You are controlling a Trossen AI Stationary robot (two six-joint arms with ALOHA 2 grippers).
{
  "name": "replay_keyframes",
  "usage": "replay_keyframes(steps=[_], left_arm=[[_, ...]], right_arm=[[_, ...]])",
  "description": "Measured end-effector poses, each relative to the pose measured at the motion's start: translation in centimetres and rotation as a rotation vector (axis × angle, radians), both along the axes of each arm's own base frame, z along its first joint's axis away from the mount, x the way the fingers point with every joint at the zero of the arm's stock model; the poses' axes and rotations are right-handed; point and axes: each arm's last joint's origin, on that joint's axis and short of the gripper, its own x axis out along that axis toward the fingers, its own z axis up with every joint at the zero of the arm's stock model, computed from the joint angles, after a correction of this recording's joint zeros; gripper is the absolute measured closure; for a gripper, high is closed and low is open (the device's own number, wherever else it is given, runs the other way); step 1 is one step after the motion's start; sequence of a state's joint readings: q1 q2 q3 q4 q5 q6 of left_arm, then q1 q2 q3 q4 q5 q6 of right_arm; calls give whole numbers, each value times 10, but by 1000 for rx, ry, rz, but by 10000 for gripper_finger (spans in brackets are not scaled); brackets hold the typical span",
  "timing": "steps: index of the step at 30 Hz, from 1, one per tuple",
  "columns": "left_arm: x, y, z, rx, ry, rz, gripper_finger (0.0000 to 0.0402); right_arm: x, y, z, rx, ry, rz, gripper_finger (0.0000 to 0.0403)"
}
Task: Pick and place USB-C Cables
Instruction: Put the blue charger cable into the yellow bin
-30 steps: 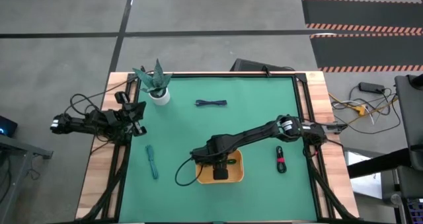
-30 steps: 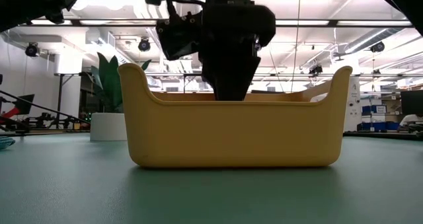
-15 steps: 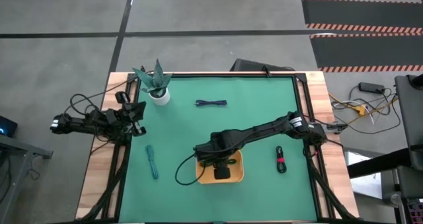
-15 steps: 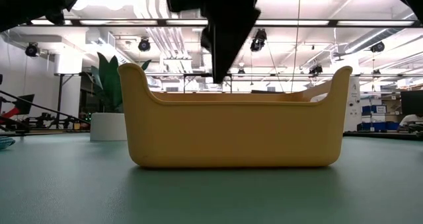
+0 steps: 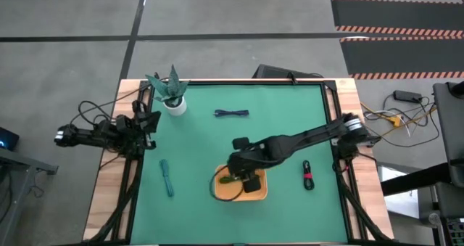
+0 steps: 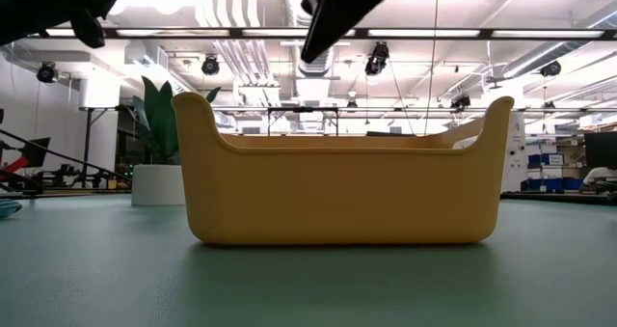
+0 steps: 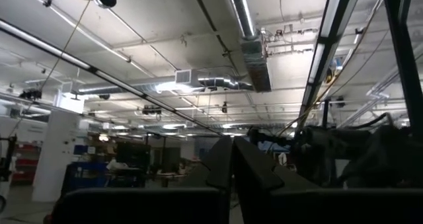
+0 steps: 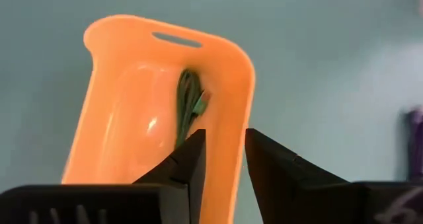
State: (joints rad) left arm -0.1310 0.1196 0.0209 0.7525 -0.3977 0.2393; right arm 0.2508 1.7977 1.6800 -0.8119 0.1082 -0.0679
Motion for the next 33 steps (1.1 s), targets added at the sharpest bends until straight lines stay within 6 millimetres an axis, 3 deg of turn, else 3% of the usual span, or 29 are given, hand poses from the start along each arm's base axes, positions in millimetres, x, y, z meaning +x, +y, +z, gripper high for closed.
replay_keyframes(steps=[6, 18, 26, 33], left_arm=[[2, 0, 2, -33, -2, -25, 402], [16, -1, -1, -285, -35, -153, 402], [34, 1, -11, -503, 4, -69, 402], [58, -2, 8, -519, 45, -61, 402]], right_arm=[[-30, -11, 0, -46, -253, 47, 313], [-82, -31, 13, -163, -715, 165, 320], [-119, -43, 3, -179, -847, 153, 319], [-142, -48, -6, -191, -871, 156, 328]])
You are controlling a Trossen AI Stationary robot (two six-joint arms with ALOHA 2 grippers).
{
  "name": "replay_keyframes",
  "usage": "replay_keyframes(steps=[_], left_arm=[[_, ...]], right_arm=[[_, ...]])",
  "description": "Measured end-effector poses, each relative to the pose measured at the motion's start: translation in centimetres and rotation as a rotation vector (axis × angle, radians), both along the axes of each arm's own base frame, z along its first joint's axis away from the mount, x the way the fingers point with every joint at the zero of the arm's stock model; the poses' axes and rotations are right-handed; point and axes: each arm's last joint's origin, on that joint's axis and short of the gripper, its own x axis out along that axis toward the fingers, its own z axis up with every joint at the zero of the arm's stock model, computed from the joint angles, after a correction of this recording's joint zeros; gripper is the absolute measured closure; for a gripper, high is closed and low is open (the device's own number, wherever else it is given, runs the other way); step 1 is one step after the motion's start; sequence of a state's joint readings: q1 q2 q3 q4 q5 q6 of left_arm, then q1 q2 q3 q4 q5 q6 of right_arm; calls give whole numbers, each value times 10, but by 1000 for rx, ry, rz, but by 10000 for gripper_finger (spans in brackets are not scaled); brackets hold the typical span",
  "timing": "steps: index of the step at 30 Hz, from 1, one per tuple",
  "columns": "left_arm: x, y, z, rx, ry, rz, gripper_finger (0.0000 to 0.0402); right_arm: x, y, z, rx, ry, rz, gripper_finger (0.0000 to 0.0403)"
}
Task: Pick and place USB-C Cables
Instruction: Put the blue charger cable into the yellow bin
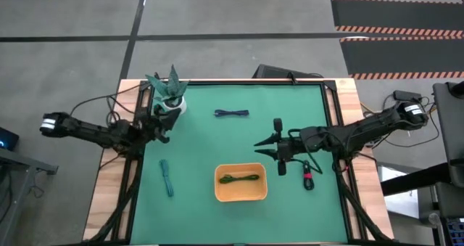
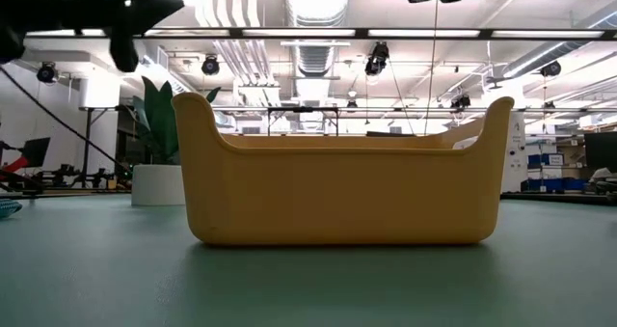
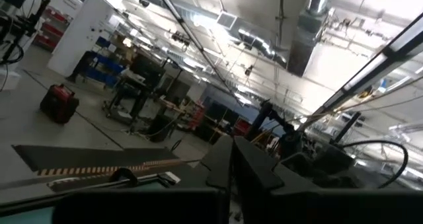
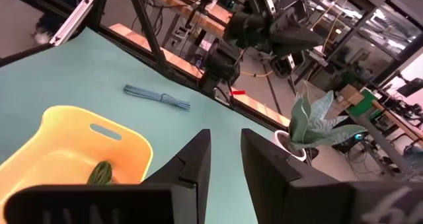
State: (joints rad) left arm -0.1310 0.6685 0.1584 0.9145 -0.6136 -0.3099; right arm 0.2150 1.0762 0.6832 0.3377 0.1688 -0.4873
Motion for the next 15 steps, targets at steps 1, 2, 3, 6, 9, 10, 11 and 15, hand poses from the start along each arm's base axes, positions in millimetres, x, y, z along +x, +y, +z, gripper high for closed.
replay_keyframes(steps=[1, 2, 3, 6, 9, 10, 11, 15], left_arm=[[4, 0, 3, 0, 11, 4, 402], [8, -1, 5, -1, 17, 8, 402], [12, -1, 9, -2, 21, 12, 402], [27, -3, 13, 1, 69, 16, 402], [42, -5, 22, -26, 71, 8, 402], [46, -6, 22, -37, 87, 4, 402], [51, -6, 23, -45, 109, 2, 402], [66, -8, 26, -117, 182, -17, 402]], right_arm=[[-2, -1, -1, -4, 1, 1, 328], [-4, -1, 0, -6, -4, 1, 328], [-6, -1, 2, -6, -14, 1, 328], [-13, -3, 4, -8, -31, 2, 325], [-18, -4, 4, -15, -28, 3, 323], [-20, -4, 5, -13, -36, 3, 324], [-22, -5, 5, -13, -39, 3, 325], [-26, -6, 7, -14, -40, 3, 331]])
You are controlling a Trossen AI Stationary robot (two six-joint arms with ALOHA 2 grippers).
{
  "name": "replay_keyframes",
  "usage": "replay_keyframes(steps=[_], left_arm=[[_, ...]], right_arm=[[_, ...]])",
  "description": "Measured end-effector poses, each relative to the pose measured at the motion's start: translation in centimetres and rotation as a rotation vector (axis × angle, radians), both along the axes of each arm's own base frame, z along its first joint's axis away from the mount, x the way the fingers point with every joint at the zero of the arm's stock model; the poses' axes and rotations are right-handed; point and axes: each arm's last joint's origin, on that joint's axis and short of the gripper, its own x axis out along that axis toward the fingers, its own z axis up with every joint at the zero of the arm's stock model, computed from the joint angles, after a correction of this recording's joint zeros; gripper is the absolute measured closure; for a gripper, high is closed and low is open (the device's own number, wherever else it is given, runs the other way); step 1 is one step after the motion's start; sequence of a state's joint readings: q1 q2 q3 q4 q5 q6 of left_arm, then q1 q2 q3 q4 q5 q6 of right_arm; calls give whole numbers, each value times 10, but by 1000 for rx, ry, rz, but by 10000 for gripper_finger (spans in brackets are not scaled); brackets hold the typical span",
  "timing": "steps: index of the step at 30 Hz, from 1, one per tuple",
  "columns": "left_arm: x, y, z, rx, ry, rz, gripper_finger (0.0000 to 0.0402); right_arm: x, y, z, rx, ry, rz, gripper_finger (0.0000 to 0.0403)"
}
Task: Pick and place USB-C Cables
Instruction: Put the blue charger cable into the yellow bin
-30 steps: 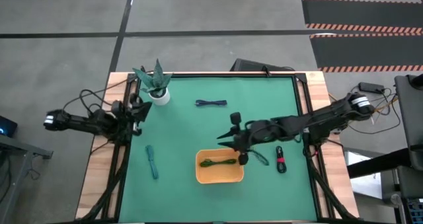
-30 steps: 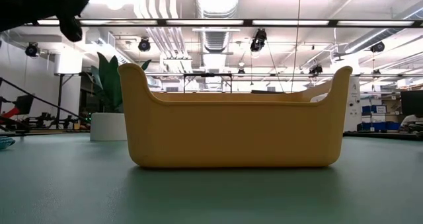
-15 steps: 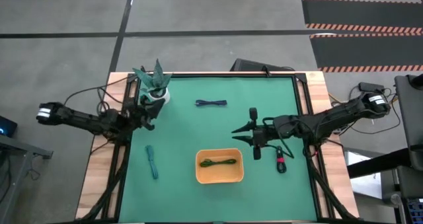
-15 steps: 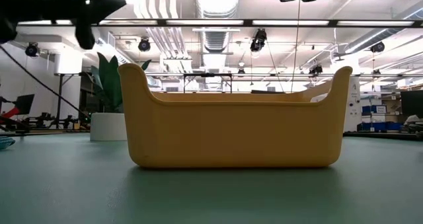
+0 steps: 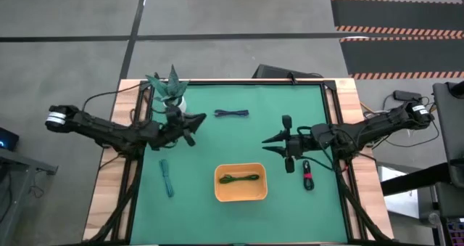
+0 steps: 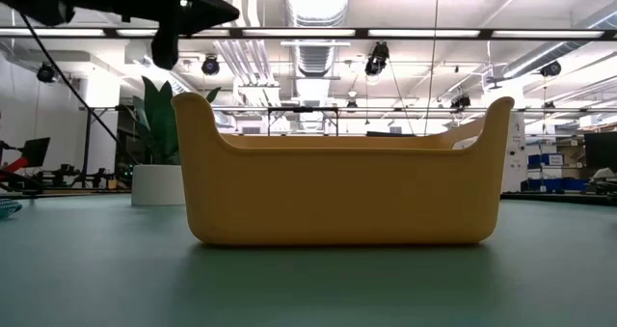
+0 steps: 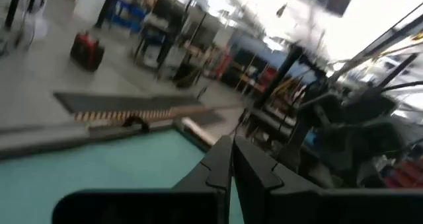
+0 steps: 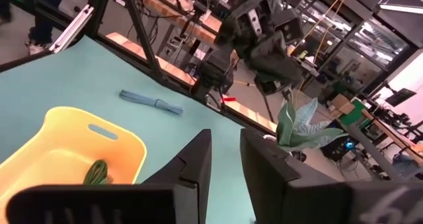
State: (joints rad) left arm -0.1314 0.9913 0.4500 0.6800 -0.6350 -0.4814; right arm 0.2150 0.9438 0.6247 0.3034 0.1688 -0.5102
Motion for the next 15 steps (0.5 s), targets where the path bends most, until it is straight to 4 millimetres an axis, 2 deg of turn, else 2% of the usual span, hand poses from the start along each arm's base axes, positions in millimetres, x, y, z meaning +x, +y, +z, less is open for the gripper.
replay_keyframes(steps=[7, 15], left_arm=[[20, -7, 2, -225, 146, -49, 402], [45, -37, -13, -513, 216, -182, 402]], right_arm=[[-4, -1, 2, 0, 0, 0, 335], [-5, -2, 2, -11, 12, -15, 335]])
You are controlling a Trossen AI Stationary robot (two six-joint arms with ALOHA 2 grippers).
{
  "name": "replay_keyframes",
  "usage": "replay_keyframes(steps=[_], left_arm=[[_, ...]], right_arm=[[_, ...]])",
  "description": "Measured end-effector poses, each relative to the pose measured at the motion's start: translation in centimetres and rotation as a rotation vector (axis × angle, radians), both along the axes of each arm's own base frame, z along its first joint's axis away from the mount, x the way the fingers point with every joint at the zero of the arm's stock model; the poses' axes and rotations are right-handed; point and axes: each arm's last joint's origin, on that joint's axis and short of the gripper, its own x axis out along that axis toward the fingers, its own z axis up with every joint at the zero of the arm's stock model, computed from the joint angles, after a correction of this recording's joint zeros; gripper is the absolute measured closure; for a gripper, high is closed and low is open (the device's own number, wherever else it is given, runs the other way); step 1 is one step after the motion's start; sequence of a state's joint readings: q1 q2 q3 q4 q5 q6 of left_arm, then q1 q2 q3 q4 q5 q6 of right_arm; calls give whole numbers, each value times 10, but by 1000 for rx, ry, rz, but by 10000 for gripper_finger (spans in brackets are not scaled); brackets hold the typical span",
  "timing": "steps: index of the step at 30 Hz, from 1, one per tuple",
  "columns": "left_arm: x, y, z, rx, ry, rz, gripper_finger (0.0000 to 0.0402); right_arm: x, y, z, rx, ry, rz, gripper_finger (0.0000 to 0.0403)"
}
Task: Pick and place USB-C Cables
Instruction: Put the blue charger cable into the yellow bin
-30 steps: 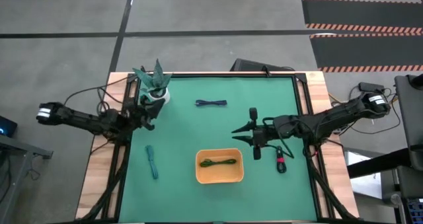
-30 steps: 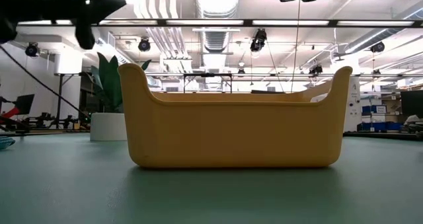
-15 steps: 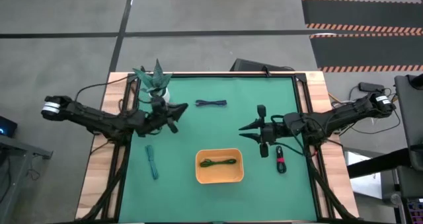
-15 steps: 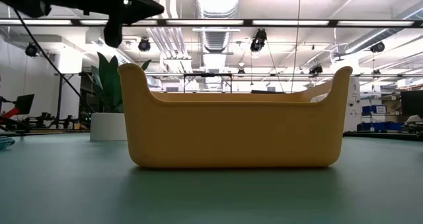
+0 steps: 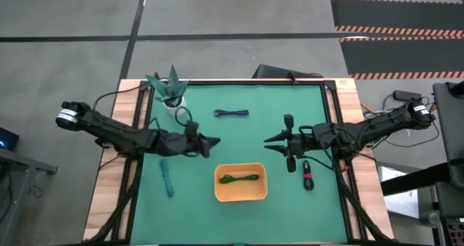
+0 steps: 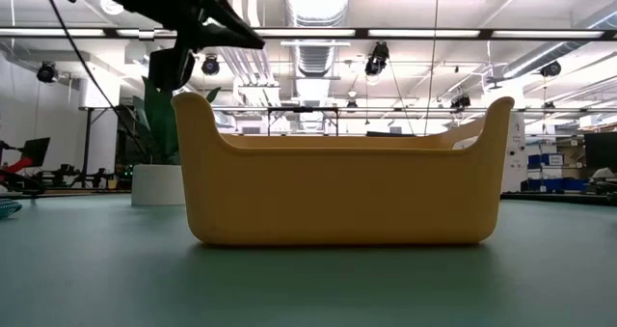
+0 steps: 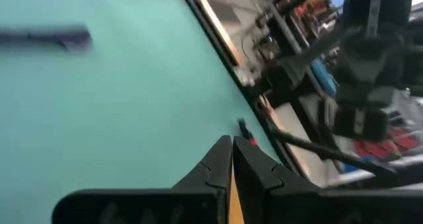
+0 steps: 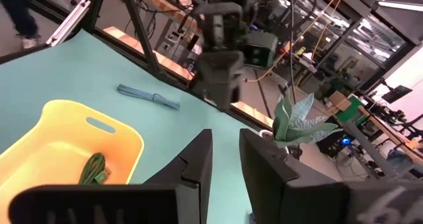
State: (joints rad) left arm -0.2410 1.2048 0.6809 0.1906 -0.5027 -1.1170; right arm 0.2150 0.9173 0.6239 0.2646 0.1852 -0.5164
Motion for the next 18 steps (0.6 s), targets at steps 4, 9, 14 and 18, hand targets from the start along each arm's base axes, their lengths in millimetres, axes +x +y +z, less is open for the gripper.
replay_keyframes(steps=[4, 9, 14, 18], left_arm=[[5, -18, -5, -119, 15, -27, 402], [7, -32, -3, -248, -3, -29, 402], [3, -46, -1, -351, 16, -34, 402], [-9, -58, -6, -432, 124, -41, 402]], right_arm=[[0, 0, 0, 3, 1, 0, 335], [0, 0, -1, 10, 9, -1, 335], [0, 0, -3, 13, 32, -3, 335], [0, 0, -3, 13, 29, -3, 335]])
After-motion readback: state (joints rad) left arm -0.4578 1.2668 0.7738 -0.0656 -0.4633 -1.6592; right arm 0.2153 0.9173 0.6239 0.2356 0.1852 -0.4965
